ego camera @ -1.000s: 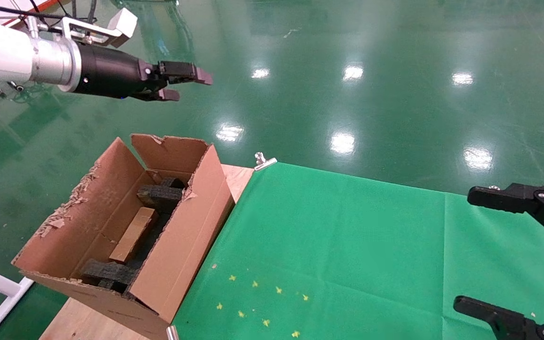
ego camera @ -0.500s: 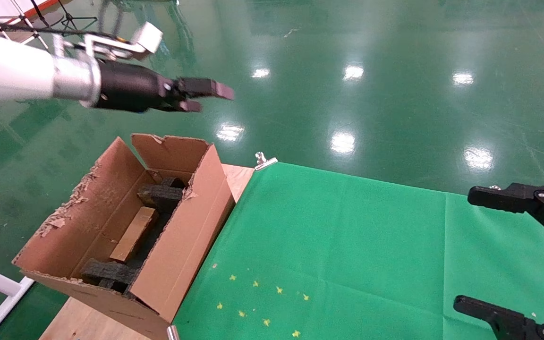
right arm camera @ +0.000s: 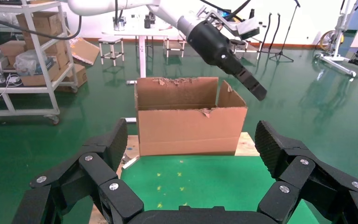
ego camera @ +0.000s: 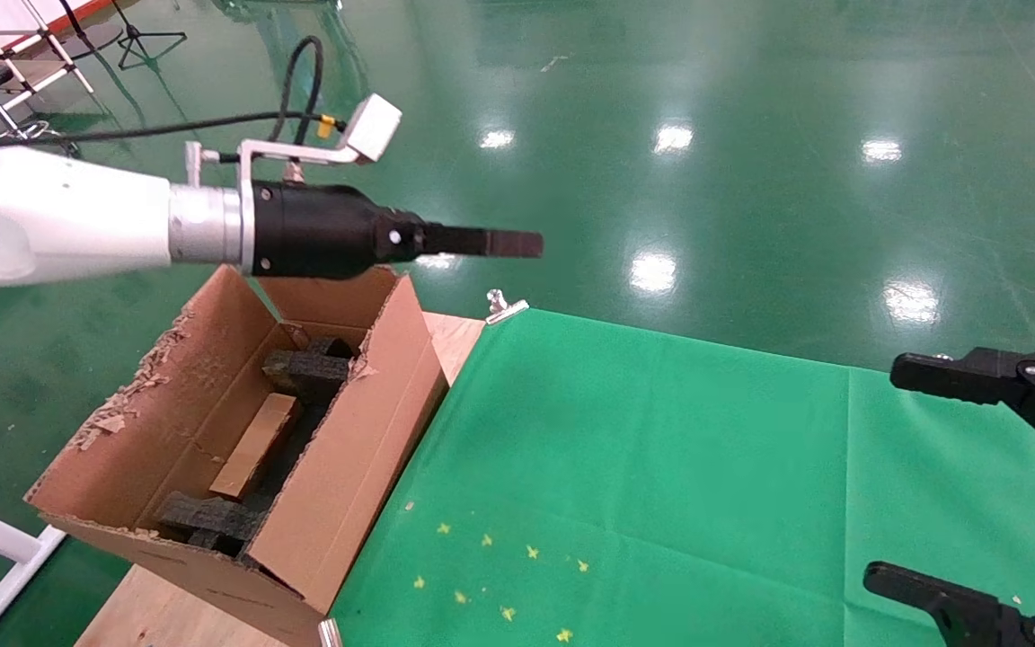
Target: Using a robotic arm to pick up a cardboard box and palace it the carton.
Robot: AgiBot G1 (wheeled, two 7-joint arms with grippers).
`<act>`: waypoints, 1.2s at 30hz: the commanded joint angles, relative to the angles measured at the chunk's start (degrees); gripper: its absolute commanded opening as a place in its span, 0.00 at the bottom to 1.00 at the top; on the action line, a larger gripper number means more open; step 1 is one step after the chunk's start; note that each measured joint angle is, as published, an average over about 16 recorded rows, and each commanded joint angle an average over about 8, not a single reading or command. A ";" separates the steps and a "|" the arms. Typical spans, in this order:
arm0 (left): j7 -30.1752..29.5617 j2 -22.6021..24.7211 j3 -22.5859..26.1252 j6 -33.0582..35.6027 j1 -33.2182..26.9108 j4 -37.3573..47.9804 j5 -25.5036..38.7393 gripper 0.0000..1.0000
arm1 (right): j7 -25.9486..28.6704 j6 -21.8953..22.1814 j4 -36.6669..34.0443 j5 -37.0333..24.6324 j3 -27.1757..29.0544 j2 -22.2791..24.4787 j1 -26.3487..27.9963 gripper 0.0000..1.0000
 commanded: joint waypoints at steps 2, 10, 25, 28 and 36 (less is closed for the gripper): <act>2.36 -0.83 -3.00 0.84 3.06 -3.57 -1.17 1.00 | 0.00 0.00 0.00 0.00 0.00 0.00 0.00 1.00; 8.34 -2.92 -10.61 2.96 10.80 -12.62 -4.12 1.00 | 0.00 0.00 0.00 0.01 -0.01 0.00 0.00 1.00; 19.50 -6.82 -24.79 6.93 25.26 -29.50 -9.63 1.00 | -0.01 0.01 0.00 0.02 -0.02 0.01 0.01 1.00; 21.75 -7.61 -27.65 7.73 28.17 -32.91 -10.74 1.00 | -0.01 0.01 0.00 0.02 -0.03 0.01 0.01 1.00; 27.77 -9.72 -35.30 9.86 35.96 -42.01 -13.71 1.00 | -0.02 0.01 0.00 0.02 -0.03 0.01 0.01 1.00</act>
